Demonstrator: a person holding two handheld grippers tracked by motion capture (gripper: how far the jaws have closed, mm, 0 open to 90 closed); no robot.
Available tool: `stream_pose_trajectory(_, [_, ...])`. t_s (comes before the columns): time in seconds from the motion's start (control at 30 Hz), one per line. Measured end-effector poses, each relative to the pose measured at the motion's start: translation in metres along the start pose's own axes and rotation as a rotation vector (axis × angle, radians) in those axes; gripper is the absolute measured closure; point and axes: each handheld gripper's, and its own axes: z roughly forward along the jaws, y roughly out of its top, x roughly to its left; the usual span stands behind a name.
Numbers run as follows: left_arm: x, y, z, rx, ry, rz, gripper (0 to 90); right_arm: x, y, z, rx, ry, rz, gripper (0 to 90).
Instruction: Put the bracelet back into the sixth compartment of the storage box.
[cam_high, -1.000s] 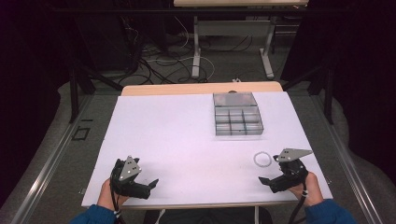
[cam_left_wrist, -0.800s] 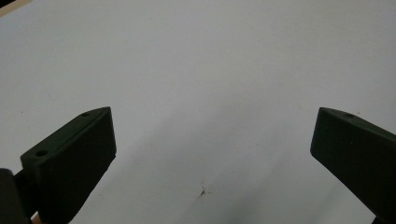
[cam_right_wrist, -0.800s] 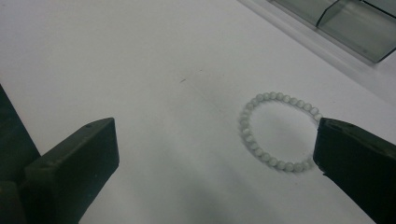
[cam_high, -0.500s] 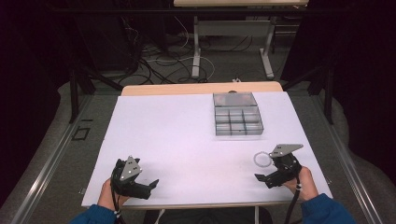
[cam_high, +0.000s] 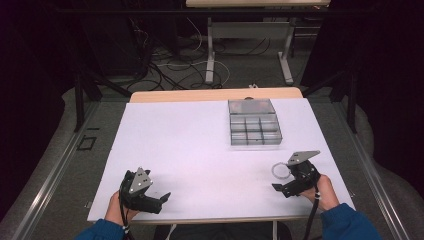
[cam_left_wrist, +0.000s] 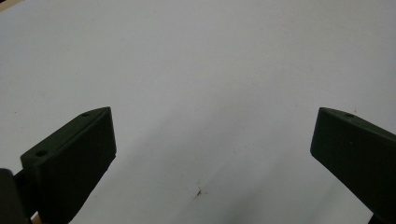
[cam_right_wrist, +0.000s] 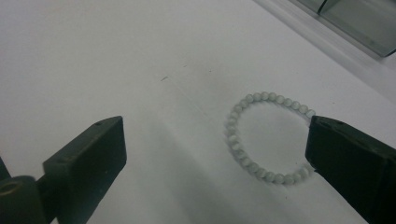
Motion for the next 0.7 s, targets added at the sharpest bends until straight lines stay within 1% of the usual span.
stream_pose_trajectory(0.03, [0.0,0.0,0.0,0.0,-0.001,-0.001,0.0,-0.0005,0.0003,0.0011,-0.003,-0.01,0.004,10.6])
stream_pose_trajectory(0.07, [0.0001,0.0,0.0001,-0.001,-0.001,-0.001,0.0,-0.0012,0.0004,0.001,0.006,0.002,0.004,12.4])
stream_pose_trajectory(0.1, [0.0002,0.0002,-0.0001,0.005,-0.003,0.0,0.0,-0.0012,0.0004,0.001,0.006,0.002,0.004,12.4])
stream_pose_trajectory(0.13, [0.0003,0.0002,0.0,0.005,-0.003,0.001,0.0,-0.0015,0.0004,0.0025,0.001,-0.017,0.011,15.8])
stream_pose_trajectory(0.17, [0.0002,0.0002,0.0,0.006,-0.003,0.002,0.0,-0.0022,0.0004,0.003,0.006,-0.008,0.009,17.6])
stream_pose_trajectory(0.2, [0.0001,0.0001,0.0003,0.002,-0.001,0.001,0.0,-0.0029,0.0006,0.0035,0.009,-0.016,0.004,20.2])
stream_pose_trajectory(0.27, [0.0001,0.0001,0.0003,0.003,-0.001,0.001,0.0,-0.0034,0.0009,0.0047,0.02,-0.01,0.016,26.0])
stream_pose_trajectory(0.3, [0.0004,0.0002,0.0001,0.004,0.001,0.004,0.0,-0.0044,0.0012,0.0054,0.023,-0.015,0.01,29.4])
stream_pose_trajectory(0.33, [0.0005,0.0002,0.0001,0.006,0.002,0.007,0.0,-0.0046,0.0014,0.0051,0.036,-0.02,0.015,32.3])
stream_pose_trajectory(0.37, [0.0005,0.0003,0.0002,0.005,0.0,0.009,0.0,-0.0051,0.0015,0.0067,0.031,-0.027,0.012,36.0])
stream_pose_trajectory(0.47, [-0.0004,0.0004,0.0002,0.011,-0.008,0.004,0.0,-0.0068,0.0022,0.0069,0.062,-0.014,0.004,44.1])
stream_pose_trajectory(0.5, [-0.0004,0.0004,0.0003,0.013,-0.008,0.004,0.0,-0.007,0.0021,0.0085,0.054,-0.03,0.005,46.9])
stream_pose_trajectory(0.53, [0.0001,0.0004,0.0001,0.013,-0.008,0.007,0.0,-0.0069,0.0021,0.0086,0.062,-0.019,0.011,49.0])
stream_pose_trajectory(0.6, [-0.0001,0.0002,0.0003,0.008,-0.006,0.004,0.0,-0.008,0.0027,0.0093,0.069,-0.026,0.011,53.6])
stream_pose_trajectory(0.63, [-0.0003,0.0002,0.0003,0.009,-0.005,0.003,0.0,-0.008,0.0027,0.0093,0.069,-0.026,0.011,53.6])
stream_pose_trajectory(0.67, [-0.0001,0.0004,0.0001,0.013,-0.008,0.006,0.0,-0.0086,0.0037,0.0097,0.089,-0.02,0.017,57.1])
stream_pose_trajectory(0.7, [-0.0001,0.0004,0.0001,0.013,-0.008,0.006,0.0,-0.0091,0.0043,0.0098,0.101,-0.017,0.017,58.5])
